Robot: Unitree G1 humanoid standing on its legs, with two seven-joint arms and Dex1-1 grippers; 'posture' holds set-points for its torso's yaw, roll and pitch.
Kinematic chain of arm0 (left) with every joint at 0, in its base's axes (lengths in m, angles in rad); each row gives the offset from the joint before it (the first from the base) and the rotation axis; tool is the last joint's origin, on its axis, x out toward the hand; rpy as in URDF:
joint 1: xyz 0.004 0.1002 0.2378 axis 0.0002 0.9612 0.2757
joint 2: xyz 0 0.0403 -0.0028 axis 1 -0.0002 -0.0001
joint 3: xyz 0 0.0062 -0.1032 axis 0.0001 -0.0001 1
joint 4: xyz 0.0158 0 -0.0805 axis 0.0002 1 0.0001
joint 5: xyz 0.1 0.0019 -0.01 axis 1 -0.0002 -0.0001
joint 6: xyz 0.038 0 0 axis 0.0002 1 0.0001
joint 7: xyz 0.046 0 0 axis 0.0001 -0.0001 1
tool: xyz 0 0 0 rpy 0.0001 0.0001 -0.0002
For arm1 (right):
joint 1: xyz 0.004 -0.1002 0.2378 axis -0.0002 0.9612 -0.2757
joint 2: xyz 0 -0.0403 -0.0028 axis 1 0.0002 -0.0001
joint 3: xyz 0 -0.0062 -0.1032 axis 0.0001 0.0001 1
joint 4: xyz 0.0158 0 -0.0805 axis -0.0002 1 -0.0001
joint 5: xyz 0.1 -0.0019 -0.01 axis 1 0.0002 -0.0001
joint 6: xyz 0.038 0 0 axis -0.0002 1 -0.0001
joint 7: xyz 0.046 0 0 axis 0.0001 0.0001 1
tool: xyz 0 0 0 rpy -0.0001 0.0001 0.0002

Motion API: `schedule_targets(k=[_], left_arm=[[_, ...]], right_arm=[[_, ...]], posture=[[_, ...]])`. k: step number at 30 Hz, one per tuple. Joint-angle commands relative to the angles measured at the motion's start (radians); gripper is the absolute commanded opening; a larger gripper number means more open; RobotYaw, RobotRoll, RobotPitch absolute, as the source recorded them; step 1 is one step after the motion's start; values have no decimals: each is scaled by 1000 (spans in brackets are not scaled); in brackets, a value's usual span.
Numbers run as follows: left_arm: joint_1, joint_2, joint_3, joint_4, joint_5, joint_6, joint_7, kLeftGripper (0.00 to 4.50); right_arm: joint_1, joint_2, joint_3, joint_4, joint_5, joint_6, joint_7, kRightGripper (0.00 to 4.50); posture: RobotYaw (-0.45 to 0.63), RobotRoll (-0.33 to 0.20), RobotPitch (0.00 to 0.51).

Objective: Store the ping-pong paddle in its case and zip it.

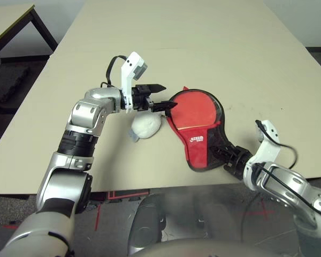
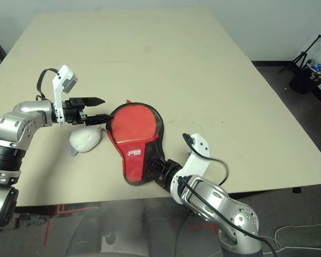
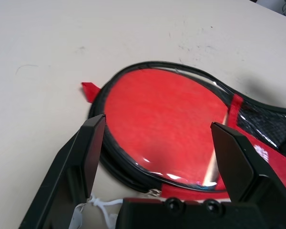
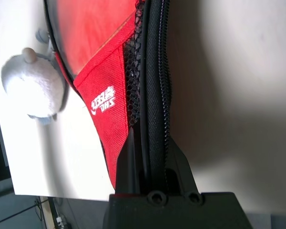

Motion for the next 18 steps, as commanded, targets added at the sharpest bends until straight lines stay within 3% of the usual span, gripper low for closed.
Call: schedule_targets(k=[1,6,9,13,18], left_arm=[[0,-1,-12,3,12,-2,-4,4500],[1,0,-11,4,13,-2,-4,4500],[0,3,-11,5,14,-2,-6,4500],[0,8,-10,6,17,-6,-10,4500],[-4,15,-8,15,20,-8,-13,4500]], right_arm=[[30,-59,47,-49,9,-47,11,34],[13,-95,62,-25,9,-73,38,34],[0,-144,51,6,9,-30,91,816],[-7,-286,30,44,9,65,227,2151],[-4,-588,-41,79,9,206,558,3726]], posture=[[-147,0,177],[-143,0,177],[-141,0,174],[-146,0,172],[-154,0,168]])
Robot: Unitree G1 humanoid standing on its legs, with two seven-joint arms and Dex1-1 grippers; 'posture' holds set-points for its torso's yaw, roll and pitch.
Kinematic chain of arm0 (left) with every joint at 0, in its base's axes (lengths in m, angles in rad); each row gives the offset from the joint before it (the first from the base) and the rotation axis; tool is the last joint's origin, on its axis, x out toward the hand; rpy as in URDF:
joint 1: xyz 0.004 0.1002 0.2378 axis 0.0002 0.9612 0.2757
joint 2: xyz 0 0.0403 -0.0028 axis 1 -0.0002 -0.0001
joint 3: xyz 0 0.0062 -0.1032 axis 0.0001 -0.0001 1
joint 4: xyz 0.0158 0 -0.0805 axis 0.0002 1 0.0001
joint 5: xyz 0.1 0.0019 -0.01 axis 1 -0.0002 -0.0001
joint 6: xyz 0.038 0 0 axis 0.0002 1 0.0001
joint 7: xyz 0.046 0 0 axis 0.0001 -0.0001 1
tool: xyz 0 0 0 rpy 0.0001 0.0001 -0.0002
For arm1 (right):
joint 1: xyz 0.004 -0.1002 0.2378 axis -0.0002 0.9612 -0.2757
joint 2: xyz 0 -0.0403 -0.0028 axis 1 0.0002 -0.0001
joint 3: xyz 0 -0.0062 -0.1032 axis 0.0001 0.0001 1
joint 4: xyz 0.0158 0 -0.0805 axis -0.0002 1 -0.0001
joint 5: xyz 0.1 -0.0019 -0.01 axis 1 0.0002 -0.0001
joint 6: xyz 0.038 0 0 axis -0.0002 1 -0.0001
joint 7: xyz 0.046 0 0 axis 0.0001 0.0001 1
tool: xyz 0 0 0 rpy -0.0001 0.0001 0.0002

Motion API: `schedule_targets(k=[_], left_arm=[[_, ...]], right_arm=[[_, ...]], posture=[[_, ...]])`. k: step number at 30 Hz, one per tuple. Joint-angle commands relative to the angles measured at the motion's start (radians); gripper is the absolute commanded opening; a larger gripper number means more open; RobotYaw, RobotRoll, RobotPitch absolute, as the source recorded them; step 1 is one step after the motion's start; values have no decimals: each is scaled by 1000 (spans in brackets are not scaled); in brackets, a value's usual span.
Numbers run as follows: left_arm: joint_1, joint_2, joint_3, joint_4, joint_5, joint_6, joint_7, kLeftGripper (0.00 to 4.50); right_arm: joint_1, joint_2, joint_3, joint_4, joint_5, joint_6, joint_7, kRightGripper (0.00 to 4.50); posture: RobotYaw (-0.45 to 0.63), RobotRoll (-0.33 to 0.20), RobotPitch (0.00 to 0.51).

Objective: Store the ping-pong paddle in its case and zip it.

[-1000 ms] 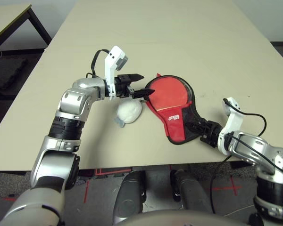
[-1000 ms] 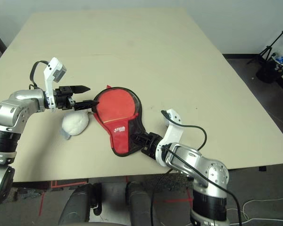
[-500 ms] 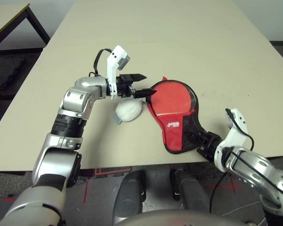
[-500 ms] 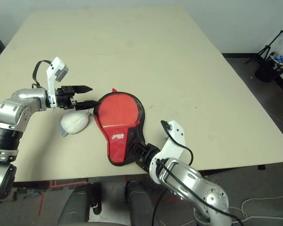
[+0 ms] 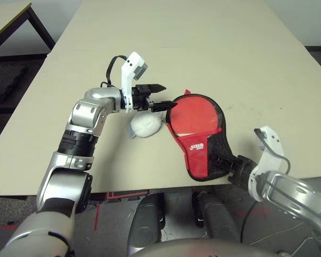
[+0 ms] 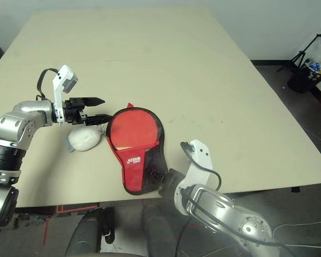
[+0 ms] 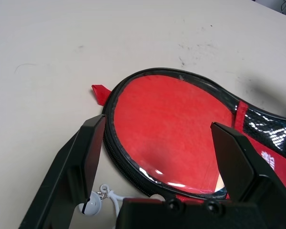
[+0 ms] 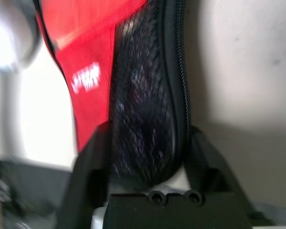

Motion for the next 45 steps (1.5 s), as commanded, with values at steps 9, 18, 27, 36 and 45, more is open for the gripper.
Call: schedule_targets(k=[9,18,27,36,45], left_arm=[[-55,26,-10,80,32,-3,-17,4500],[-114,155,-52,131,87,26,-132,4500],[-35,316,-63,-79,46,168,-247,4500],[49,340,-84,-165,48,188,-239,4500],[48,267,-169,-25,145,76,-198,4500]], right_arm=[[-681,-192,174,280,-117,406,434,4432],[-942,68,437,385,-782,526,814,4432],[-911,150,467,331,-998,600,986,4432],[-877,99,515,304,-1220,574,1129,4432],[-860,136,508,296,-1328,574,1185,4432]], posture=[[-155,0,168],[-122,0,166],[-46,0,164],[-44,0,158],[-61,0,153]])
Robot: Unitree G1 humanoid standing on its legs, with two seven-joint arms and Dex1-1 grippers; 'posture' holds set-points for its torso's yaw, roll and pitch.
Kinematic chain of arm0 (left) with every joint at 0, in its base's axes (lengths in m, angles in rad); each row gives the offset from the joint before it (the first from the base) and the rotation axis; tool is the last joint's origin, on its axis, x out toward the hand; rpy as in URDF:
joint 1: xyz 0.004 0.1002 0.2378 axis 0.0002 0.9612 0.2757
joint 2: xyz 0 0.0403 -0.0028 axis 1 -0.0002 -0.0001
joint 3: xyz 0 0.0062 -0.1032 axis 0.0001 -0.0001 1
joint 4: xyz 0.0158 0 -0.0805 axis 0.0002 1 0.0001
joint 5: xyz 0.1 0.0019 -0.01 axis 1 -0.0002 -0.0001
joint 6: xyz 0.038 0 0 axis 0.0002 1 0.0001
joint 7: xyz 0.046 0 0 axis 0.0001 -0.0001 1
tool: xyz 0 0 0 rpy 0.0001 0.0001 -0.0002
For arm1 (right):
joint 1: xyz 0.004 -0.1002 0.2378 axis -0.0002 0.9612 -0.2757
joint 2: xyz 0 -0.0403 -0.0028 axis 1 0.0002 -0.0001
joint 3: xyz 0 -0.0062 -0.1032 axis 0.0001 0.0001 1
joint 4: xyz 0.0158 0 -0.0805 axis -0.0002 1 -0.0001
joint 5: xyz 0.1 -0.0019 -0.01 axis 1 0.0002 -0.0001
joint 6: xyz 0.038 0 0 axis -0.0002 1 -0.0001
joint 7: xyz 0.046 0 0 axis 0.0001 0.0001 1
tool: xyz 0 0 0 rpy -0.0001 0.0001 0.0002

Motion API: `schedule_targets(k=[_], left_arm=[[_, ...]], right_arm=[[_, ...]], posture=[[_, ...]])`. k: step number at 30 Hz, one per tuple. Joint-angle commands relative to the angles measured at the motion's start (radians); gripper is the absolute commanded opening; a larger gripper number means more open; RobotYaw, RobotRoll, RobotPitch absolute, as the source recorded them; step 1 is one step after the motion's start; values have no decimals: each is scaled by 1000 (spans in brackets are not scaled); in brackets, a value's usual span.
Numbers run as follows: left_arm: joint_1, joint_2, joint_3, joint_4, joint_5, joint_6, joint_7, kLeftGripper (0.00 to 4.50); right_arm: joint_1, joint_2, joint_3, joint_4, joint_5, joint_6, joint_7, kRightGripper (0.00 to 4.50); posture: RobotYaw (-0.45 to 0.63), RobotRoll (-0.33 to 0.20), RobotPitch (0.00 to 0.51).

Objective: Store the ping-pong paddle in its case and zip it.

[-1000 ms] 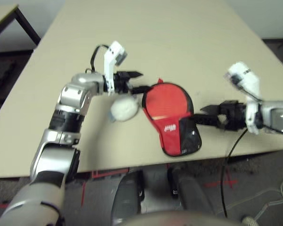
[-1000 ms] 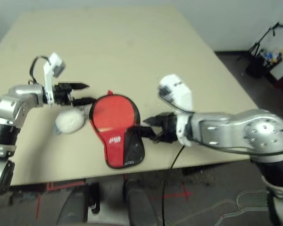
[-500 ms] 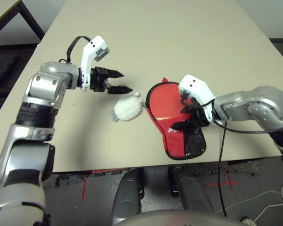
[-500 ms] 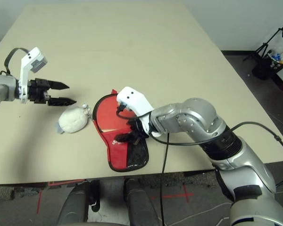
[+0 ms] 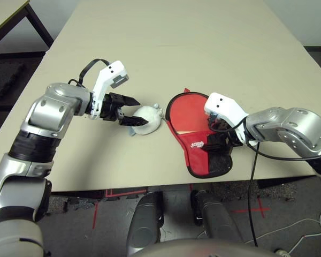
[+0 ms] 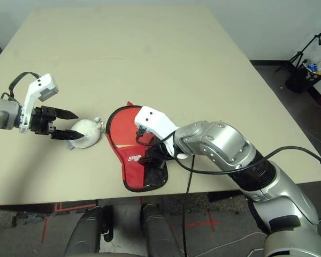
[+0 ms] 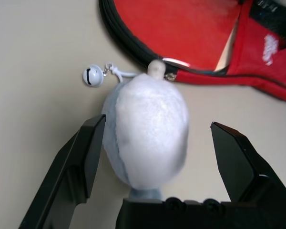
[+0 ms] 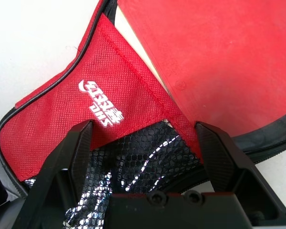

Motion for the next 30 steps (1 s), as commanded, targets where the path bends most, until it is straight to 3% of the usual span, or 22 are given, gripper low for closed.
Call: schedule_targets(k=[1,4,7,14,19,21,30], left_arm=[[11,-24,-35,48,27,-31,-4,4500],[10,-47,-46,70,35,-38,-17,4500],[8,-62,-56,83,44,-44,-25,3916],[-6,-71,-57,96,52,-57,-46,1701],[-61,-87,-51,182,88,-106,-24,446],[-96,-111,-42,250,118,-148,21,236],[-276,-284,-30,673,259,-434,258,232]], right_arm=[[24,12,26,-1,-42,15,27,4432],[25,22,24,-2,-69,17,42,4432],[22,36,28,0,-96,14,55,4500],[15,54,37,4,-147,6,91,4500],[15,49,53,1,-179,-3,127,4500],[16,50,60,0,-192,-8,138,4500],[2,80,107,19,-263,-44,182,4500]], posture=[[-61,0,153],[-65,0,153],[-69,0,154],[-71,0,155],[-69,0,156],[-69,0,157],[-74,0,173]])
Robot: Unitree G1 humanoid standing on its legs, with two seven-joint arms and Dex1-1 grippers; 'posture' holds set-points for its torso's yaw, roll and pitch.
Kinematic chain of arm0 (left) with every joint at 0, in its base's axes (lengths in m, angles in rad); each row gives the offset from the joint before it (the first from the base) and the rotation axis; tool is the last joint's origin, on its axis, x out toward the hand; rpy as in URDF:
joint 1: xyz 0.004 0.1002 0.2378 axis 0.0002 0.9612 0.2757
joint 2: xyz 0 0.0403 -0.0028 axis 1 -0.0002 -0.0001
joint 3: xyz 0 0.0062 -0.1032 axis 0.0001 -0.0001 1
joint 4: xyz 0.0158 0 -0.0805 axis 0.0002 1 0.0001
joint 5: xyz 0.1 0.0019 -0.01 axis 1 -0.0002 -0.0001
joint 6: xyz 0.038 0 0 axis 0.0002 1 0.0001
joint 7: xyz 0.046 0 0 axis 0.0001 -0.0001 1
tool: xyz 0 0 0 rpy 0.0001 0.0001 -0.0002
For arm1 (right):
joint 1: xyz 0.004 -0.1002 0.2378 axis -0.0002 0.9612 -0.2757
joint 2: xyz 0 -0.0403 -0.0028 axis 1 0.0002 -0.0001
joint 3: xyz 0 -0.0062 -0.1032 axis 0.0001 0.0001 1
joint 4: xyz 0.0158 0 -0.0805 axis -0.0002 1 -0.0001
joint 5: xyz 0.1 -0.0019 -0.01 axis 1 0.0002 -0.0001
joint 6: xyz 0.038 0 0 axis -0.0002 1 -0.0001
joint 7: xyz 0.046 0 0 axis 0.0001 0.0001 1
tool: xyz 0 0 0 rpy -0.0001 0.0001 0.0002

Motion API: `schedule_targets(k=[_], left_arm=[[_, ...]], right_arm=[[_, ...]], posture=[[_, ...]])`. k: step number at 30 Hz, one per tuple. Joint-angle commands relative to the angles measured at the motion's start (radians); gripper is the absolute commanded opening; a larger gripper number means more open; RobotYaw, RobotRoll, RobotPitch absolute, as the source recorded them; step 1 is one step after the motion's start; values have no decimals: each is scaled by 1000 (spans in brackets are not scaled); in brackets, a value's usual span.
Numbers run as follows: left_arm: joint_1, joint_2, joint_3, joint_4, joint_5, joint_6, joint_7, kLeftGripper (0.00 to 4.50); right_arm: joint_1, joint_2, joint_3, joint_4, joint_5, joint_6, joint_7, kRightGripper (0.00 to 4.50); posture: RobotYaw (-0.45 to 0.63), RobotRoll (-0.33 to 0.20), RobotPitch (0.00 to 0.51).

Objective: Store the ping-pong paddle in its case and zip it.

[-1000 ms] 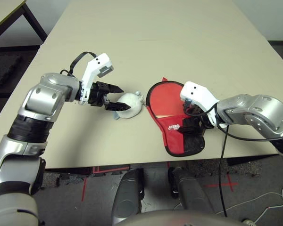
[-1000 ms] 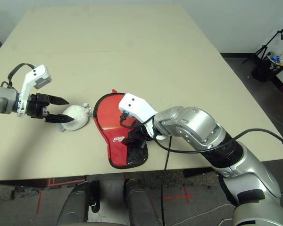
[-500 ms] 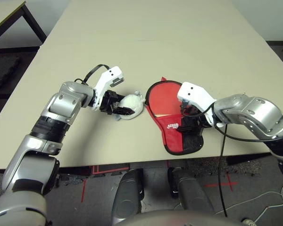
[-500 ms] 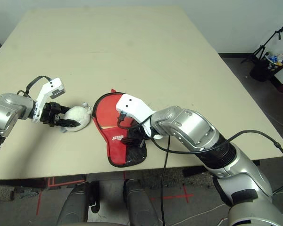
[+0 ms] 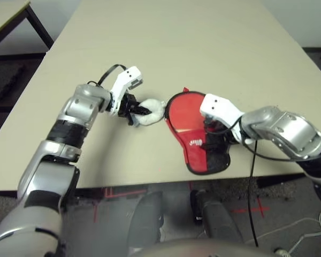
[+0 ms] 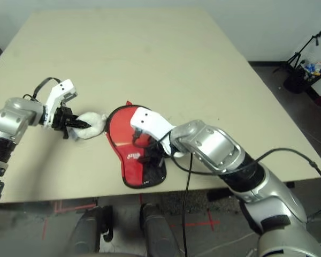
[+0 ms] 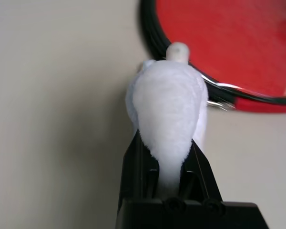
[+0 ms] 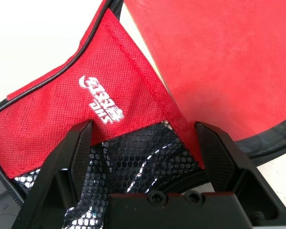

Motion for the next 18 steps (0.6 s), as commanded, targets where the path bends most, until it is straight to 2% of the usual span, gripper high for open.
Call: schedule_targets(k=[1,8,13,18], left_arm=[[-69,-60,11,172,70,-115,138,232],[-228,-180,49,439,119,-295,354,231],[-317,-258,75,554,141,-375,497,231],[-375,-360,71,611,177,-433,549,231]], right_arm=[[6,24,70,10,-19,-9,32,4500],[12,47,105,2,-52,-16,58,4500],[15,66,113,11,-72,-15,67,4500],[14,89,120,36,-97,-20,72,4500]], posture=[[-75,0,176],[-82,0,187],[-94,0,195],[-119,0,201]])
